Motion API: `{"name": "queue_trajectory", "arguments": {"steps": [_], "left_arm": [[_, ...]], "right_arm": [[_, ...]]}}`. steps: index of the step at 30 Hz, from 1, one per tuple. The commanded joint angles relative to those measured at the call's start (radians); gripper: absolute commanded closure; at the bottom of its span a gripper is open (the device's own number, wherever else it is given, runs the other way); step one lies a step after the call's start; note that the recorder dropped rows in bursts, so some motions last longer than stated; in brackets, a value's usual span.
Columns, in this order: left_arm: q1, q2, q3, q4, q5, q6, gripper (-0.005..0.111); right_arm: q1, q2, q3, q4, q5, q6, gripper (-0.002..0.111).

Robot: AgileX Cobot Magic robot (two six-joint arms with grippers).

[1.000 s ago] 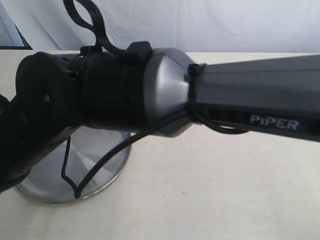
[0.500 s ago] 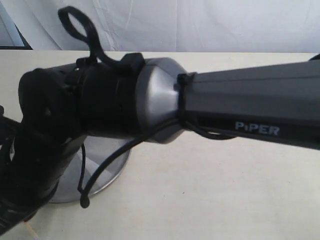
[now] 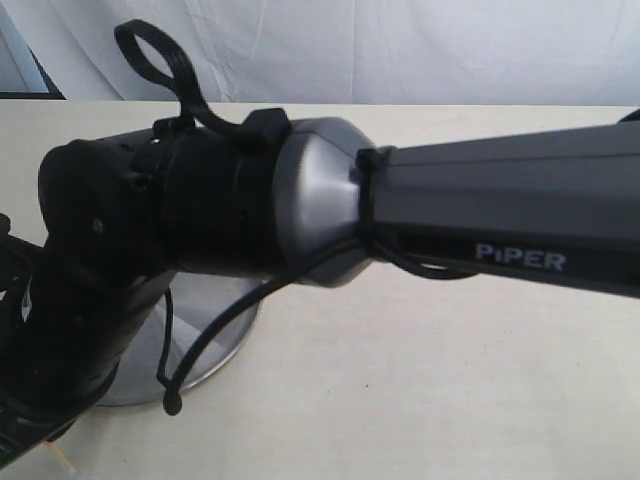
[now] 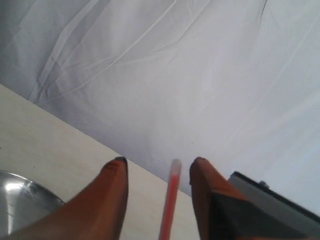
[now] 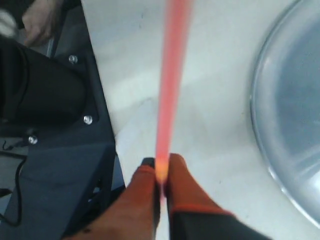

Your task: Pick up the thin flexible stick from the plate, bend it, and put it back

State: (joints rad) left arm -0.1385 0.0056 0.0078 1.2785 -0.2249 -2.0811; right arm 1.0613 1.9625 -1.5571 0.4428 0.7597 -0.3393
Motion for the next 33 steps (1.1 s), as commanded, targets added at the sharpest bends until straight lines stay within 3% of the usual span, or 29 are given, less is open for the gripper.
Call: {"name": "queue_trajectory", "arguments": {"steps": [1,6,11,26,33], "left_arm": [[-0.004,-0.006,-0.008,0.001,-0.019,-0.002,0.066],[-0.004,-0.006,-0.008,0.001,-0.022,-0.002,0.071],[-0.004,-0.006,-0.008,0.069,-0.043,-0.002,0.106],[-0.004,-0.006,-0.008,0.139,-0.047,-0.002,0.106],[-0.004,-0.006,-0.008,0.050,-0.048,-0.004,0.106]], "right_arm": [[-0.002,-0.036,-0.001,-0.016,-0.074,-0.002,0.109],[-0.002,-0.047,-0.001,-0.016,-0.088,-0.002,0.109],[-0.002,-0.055,-0.001,-0.007,-0.066,-0.002,0.109],[-0.002,-0.142,-0.001,-0.005,-0.035,-0.002,0.109],[-0.002,-0.126,-0.001,-0.007,-0.041,-0.002,0.109]]}}
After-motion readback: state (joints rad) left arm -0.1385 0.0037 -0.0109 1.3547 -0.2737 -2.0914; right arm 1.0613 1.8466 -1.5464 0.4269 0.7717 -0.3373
